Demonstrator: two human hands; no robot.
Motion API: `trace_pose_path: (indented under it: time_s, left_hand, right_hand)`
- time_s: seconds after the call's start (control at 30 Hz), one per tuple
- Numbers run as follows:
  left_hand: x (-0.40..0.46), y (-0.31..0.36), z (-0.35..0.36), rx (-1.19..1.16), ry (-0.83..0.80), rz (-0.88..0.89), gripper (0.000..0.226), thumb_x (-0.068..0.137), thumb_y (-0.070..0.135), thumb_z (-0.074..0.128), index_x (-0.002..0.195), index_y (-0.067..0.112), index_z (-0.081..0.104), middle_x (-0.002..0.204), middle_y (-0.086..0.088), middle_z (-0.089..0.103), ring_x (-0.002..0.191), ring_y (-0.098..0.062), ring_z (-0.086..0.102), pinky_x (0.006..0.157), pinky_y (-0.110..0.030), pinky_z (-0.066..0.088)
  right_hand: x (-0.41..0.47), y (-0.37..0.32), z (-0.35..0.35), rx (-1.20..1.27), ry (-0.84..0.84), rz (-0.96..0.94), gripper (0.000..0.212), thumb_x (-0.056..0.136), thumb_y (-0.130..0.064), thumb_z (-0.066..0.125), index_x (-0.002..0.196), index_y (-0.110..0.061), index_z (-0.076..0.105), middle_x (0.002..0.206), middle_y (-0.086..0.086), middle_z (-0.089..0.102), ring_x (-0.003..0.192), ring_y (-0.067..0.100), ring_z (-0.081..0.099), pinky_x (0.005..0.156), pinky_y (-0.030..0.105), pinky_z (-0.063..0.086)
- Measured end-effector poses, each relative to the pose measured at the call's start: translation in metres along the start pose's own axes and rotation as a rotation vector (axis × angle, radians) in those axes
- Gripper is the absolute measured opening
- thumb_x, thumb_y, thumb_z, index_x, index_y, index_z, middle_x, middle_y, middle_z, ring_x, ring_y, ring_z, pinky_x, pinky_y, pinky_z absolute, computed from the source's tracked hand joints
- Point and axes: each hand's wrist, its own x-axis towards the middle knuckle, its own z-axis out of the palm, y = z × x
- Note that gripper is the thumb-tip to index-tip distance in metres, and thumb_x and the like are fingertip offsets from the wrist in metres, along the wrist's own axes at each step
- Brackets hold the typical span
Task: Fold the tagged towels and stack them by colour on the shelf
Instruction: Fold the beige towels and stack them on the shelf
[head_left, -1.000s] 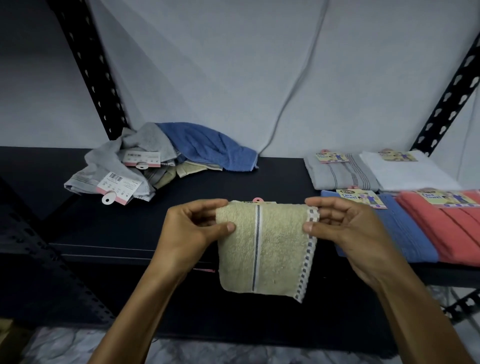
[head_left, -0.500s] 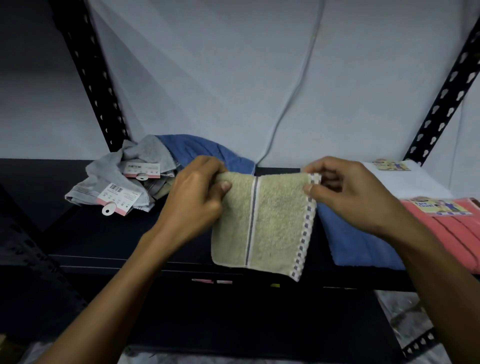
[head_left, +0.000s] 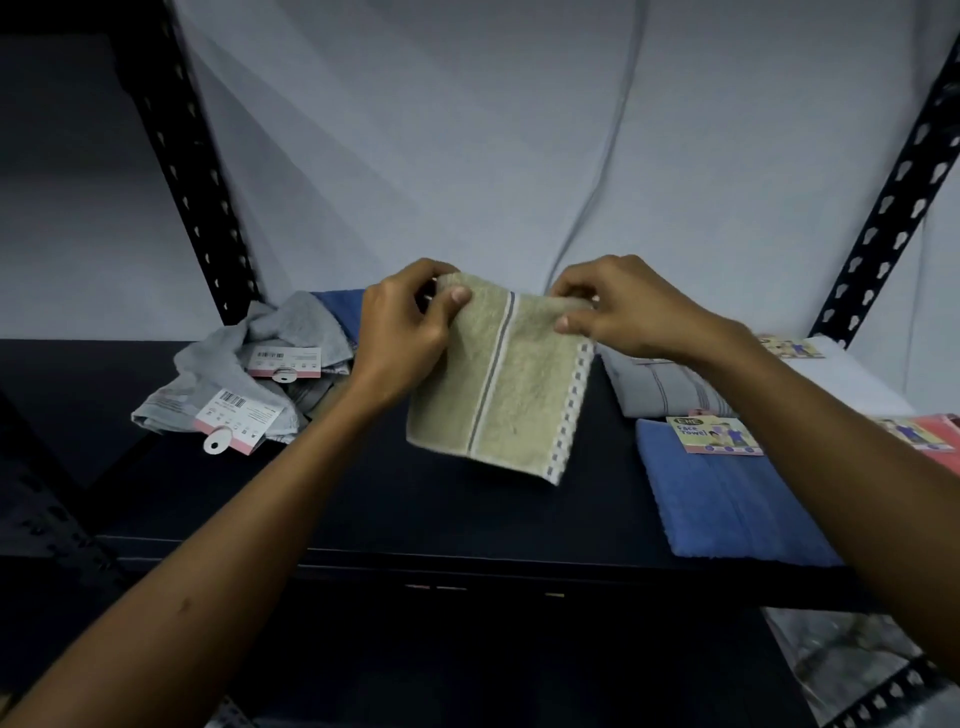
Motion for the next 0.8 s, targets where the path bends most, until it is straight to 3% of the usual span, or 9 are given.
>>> trace_pose_path:
  time_s: [0.07, 0.2, 0.27, 0.37, 0.43, 0.5, 0.67, 0.73, 0.8]
  left_hand:
    - [0.002, -0.006, 0.003, 0.021, 0.115, 0.173, 0.012, 0.09, 0.012, 0.068, 0.1, 0.007, 0.071, 0.087, 0.004, 0.07, 0.079, -0.01, 0.062, 0.071, -0.025, 0.052]
    - [-0.023, -0.027, 0.01, 0.166, 0.194, 0.51, 0.014, 0.087, 0.001, 0.07, 0.101, 0.004, 0.069, 0.097, -0.011, 0.072, 0.088, -0.025, 0.066, 0.074, -0.04, 0.052]
    - [-0.048, -0.031, 0.018, 0.234, 0.108, 0.628, 0.016, 0.087, 0.002, 0.07, 0.102, 0.006, 0.068, 0.099, -0.011, 0.071, 0.09, -0.027, 0.065, 0.075, -0.041, 0.047]
    - [-0.095, -0.027, 0.039, 0.234, -0.153, 0.742, 0.013, 0.088, 0.008, 0.072, 0.1, 0.005, 0.073, 0.1, -0.008, 0.071, 0.091, -0.025, 0.065, 0.076, -0.039, 0.046]
    - [-0.12, -0.02, 0.052, 0.171, -0.379, 0.715, 0.015, 0.093, 0.017, 0.068, 0.102, 0.006, 0.073, 0.101, -0.005, 0.072, 0.095, -0.024, 0.066, 0.076, -0.039, 0.05]
    - [-0.13, -0.015, 0.054, 0.12, -0.491, 0.631, 0.018, 0.094, 0.021, 0.066, 0.105, 0.008, 0.072, 0.106, -0.003, 0.071, 0.102, -0.023, 0.065, 0.08, -0.041, 0.051]
    - [-0.124, -0.024, 0.03, 0.158, -0.475, 0.409, 0.047, 0.074, 0.005, 0.063, 0.12, 0.014, 0.065, 0.123, 0.003, 0.065, 0.122, -0.019, 0.054, 0.102, -0.041, 0.041]
    - [-0.121, -0.042, 0.019, 0.238, -0.491, 0.308, 0.055, 0.072, 0.01, 0.064, 0.126, 0.018, 0.062, 0.13, 0.005, 0.061, 0.127, -0.018, 0.049, 0.103, -0.043, 0.039]
    - [-0.117, -0.056, 0.011, 0.311, -0.53, 0.228, 0.047, 0.079, 0.025, 0.062, 0.125, 0.022, 0.064, 0.132, 0.006, 0.06, 0.128, -0.019, 0.048, 0.099, -0.048, 0.044]
  right_hand:
    - [0.014, 0.006, 0.01, -0.053, 0.136, -0.059, 0.014, 0.085, -0.017, 0.068, 0.099, -0.016, 0.067, 0.097, 0.001, 0.067, 0.095, 0.019, 0.058, 0.075, 0.029, 0.039]
    - [0.012, 0.022, 0.04, -0.147, 0.376, -0.223, 0.024, 0.075, -0.018, 0.053, 0.095, -0.008, 0.064, 0.094, 0.007, 0.066, 0.092, 0.029, 0.054, 0.076, 0.04, 0.046]
    - [0.0, 0.04, 0.059, -0.168, 0.293, -0.27, 0.028, 0.072, -0.022, 0.051, 0.093, -0.008, 0.063, 0.093, 0.008, 0.066, 0.089, 0.032, 0.057, 0.075, 0.044, 0.05]
    - [-0.029, 0.072, 0.087, -0.279, 0.022, -0.319, 0.026, 0.067, -0.014, 0.065, 0.093, -0.016, 0.061, 0.101, 0.008, 0.066, 0.099, 0.031, 0.062, 0.077, 0.045, 0.052]
    - [-0.049, 0.088, 0.102, -0.317, -0.078, -0.316, 0.039, 0.063, -0.004, 0.073, 0.093, -0.023, 0.056, 0.11, 0.009, 0.066, 0.111, 0.031, 0.062, 0.079, 0.044, 0.052]
    - [-0.059, 0.096, 0.107, -0.303, -0.073, -0.299, 0.045, 0.062, 0.005, 0.072, 0.09, -0.025, 0.054, 0.108, 0.006, 0.069, 0.113, 0.03, 0.063, 0.075, 0.045, 0.054]
    - [-0.068, 0.071, 0.101, -0.295, 0.004, -0.164, 0.014, 0.079, -0.005, 0.065, 0.085, -0.017, 0.065, 0.105, -0.001, 0.068, 0.113, 0.029, 0.058, 0.078, 0.044, 0.053]
    - [-0.08, 0.049, 0.105, -0.159, 0.113, -0.141, 0.005, 0.083, -0.01, 0.066, 0.085, -0.014, 0.069, 0.102, 0.004, 0.069, 0.103, 0.027, 0.061, 0.084, 0.039, 0.051]
    - [-0.093, 0.026, 0.112, 0.004, 0.147, -0.13, 0.015, 0.085, -0.029, 0.064, 0.087, -0.015, 0.071, 0.102, 0.0, 0.068, 0.1, 0.021, 0.06, 0.089, 0.033, 0.047]
